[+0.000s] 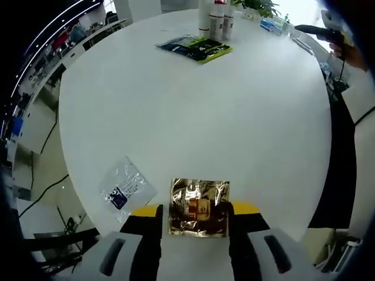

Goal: Arrange the skincare products in the storage area until every visible bottle or jar stands upright without overlapping.

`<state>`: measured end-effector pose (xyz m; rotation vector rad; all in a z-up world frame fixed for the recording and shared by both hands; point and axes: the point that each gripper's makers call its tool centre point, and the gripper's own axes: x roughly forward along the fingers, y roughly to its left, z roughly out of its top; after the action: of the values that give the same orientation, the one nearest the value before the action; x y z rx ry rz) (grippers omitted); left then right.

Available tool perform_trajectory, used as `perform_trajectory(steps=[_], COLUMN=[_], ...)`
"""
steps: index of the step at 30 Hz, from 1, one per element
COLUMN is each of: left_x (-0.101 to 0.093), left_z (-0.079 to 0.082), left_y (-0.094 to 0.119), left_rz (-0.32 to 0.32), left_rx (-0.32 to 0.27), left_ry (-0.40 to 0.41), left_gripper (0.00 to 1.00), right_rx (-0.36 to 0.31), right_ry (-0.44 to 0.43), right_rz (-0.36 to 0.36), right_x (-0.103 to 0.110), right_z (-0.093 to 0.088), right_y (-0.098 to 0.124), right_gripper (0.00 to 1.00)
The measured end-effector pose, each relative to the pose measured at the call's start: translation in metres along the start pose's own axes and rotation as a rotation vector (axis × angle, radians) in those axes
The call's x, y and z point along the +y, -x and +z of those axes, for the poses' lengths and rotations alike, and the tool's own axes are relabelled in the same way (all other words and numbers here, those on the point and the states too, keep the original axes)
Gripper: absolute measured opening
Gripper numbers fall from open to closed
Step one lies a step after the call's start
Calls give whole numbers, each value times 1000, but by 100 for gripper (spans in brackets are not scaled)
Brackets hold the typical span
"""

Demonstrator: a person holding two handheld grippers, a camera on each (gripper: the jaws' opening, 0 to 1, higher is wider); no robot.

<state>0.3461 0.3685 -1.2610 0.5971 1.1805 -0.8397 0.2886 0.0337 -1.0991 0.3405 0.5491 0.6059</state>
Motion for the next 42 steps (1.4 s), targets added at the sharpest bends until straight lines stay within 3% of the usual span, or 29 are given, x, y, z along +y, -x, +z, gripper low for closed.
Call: perform_trajectory(steps=[20,35,42], left_x=[2,-5,-11], left_z=[4,8,19], left_y=[-1,-2,-1], left_rz=[24,20,13], left_rx=[-84,-82,-102], left_ry=[87,103,96], left_gripper=[39,37,37], right_rx=[1,9,10], right_ry=[-30,-38,-42], right_rz=[-28,-32,-32], right_x=[-1,-3,-3], right_z=[-11,-15,-17], right_y=[3,8,9], right_gripper=[90,89,89])
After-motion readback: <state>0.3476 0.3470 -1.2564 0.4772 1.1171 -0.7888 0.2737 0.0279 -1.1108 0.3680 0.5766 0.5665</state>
